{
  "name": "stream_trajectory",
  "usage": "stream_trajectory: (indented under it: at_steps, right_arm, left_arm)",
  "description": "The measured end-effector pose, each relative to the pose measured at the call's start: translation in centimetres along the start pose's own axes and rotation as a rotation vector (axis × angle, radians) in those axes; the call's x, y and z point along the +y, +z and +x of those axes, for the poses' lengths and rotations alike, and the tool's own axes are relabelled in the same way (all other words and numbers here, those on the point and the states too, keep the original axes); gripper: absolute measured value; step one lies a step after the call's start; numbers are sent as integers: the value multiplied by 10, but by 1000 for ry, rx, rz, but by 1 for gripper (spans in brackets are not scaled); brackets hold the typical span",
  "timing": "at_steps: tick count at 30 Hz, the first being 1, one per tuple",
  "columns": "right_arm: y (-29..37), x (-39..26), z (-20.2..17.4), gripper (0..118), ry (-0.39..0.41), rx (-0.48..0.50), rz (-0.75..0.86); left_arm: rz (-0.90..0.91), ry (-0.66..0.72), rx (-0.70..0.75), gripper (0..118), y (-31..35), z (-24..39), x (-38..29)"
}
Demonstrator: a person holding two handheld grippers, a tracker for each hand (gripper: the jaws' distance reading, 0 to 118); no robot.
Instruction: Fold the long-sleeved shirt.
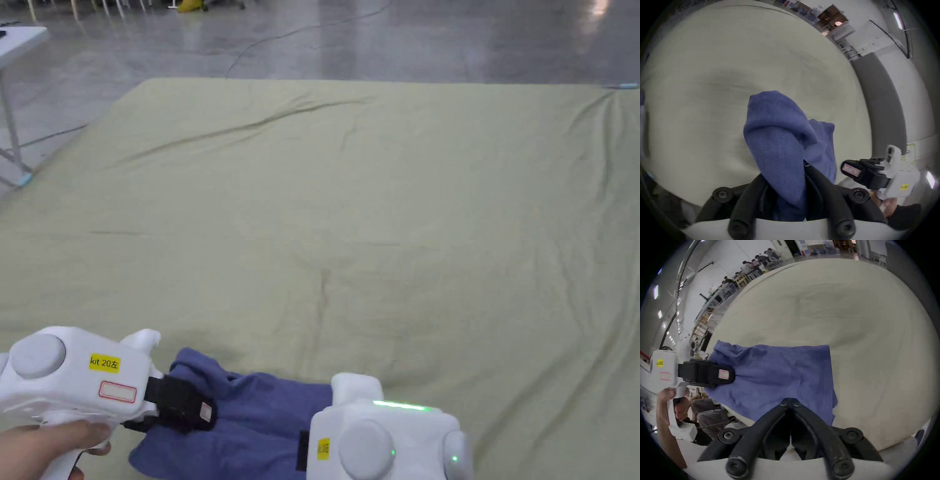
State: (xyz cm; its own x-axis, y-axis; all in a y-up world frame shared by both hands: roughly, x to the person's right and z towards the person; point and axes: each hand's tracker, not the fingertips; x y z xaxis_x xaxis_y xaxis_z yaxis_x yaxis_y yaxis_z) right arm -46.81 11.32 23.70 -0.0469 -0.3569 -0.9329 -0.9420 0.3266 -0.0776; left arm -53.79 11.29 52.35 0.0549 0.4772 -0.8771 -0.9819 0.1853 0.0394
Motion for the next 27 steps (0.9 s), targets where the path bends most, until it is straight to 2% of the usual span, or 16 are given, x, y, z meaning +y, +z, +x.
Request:
stream_trajectory:
  at_steps: [5, 6, 9, 10, 11, 12, 13, 14, 17, 20, 21, 22, 23, 24, 25, 27]
  right_arm:
    - [-12, 1, -95, 0, 101, 124, 12]
    - [-11, 0, -106, 0, 107, 158, 15]
    - [-6, -3, -133, 0, 151, 174, 26]
    - [-5, -3, -138, 0, 171, 177, 24]
    - [-4, -4, -141, 0, 188, 191, 17]
    - [-5, -5, -141, 0, 201, 220, -1]
    - [-5, -5, -140, 0, 196, 226, -12]
    - [-4, -6, -140, 0, 199, 220, -13]
    - [2, -8, -135, 0, 221, 214, 5]
    - [12, -5, -127, 0, 203, 237, 2]
    - [18, -4, -122, 0, 199, 246, 5]
    - [24, -1, -119, 0, 195, 251, 10]
    - [33, 2, -111, 0, 185, 254, 25]
    - [43, 5, -101, 0, 178, 255, 45]
    - [54, 10, -90, 0, 173, 251, 74]
    - [86, 23, -60, 0, 170, 215, 157]
  left_arm:
    - [3, 0, 185, 6, 45, -75, 8]
    - [-6, 8, 220, 6, 49, -89, 10]
    - [-18, 35, 320, 8, 51, -120, 13]
    - [-18, 52, 347, 25, 50, -126, 12]
    - [8, 60, 418, 56, 52, -128, 11]
    - [26, 40, 488, 93, 52, -125, 10]
    - [55, -10, 523, 118, 53, -123, 9]
    - [107, -35, 538, 117, 58, -120, 7]
    - [205, 48, 489, 116, 71, -109, 10]
    - [200, 94, 384, 116, 76, -96, 8]
    - [197, 86, 393, 116, 76, -86, 8]
    - [189, 82, 382, 112, 75, -73, 8]
    - [171, 76, 351, 96, 78, -63, 9]
    - [166, 72, 292, 56, 80, -45, 9]
    - [226, 56, 253, 0, 84, -25, 8]
    - [405, -3, 223, 0, 100, 25, 10]
